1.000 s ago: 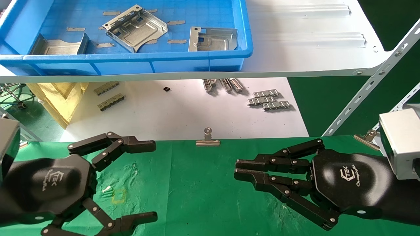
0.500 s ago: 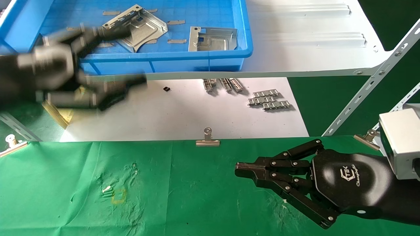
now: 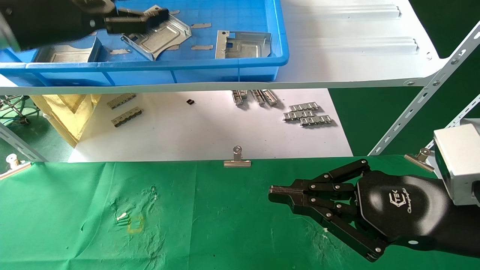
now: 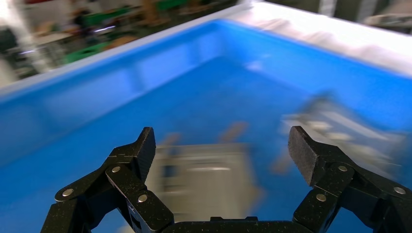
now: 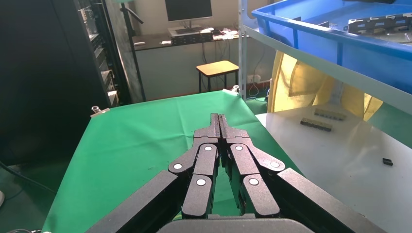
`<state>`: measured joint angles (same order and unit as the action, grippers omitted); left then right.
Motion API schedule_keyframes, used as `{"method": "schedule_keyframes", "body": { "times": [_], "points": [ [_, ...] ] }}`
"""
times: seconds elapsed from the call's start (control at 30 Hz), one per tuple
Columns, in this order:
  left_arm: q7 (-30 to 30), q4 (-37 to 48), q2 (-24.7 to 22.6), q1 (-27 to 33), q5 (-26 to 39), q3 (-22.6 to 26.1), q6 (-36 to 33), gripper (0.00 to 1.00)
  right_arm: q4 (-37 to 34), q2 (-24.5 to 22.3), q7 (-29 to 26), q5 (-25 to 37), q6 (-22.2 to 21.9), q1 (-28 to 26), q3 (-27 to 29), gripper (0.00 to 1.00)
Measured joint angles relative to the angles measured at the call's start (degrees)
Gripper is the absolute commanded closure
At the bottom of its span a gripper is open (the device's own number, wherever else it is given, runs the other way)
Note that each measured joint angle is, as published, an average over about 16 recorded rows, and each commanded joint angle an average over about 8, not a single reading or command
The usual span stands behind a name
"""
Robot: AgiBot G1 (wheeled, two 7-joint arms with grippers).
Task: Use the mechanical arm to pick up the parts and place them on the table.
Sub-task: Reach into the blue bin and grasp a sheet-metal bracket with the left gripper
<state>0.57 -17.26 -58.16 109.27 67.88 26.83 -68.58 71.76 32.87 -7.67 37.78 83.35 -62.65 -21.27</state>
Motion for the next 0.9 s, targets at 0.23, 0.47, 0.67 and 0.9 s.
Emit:
{"method": "schedule_keyframes", "body": {
  "times": [0.23, 0.47, 0.67, 0.9],
  "points": [
    [-1.8, 7.5, -3.0, 4.8, 4.6, 2.5, 5.7, 0.87, 0.0, 0.0, 0.0, 0.0, 0.0, 0.0, 0.0, 1.0],
    [-2.2, 11.5, -4.1, 7.5, 7.5, 4.3, 6.4, 1.0, 0.0, 0.0, 0.0, 0.0, 0.0, 0.0, 0.0, 1.0],
    [-2.4, 13.4, -4.4, 8.8, 9.1, 5.4, 5.8, 1.0, 0.0, 0.0, 0.0, 0.0, 0.0, 0.0, 0.0, 1.0],
    [-3.0, 14.8, -4.6, 9.4, 10.4, 6.3, 5.8, 1.0, 0.0, 0.0, 0.0, 0.0, 0.0, 0.0, 0.0, 1.0]
  ]
}}
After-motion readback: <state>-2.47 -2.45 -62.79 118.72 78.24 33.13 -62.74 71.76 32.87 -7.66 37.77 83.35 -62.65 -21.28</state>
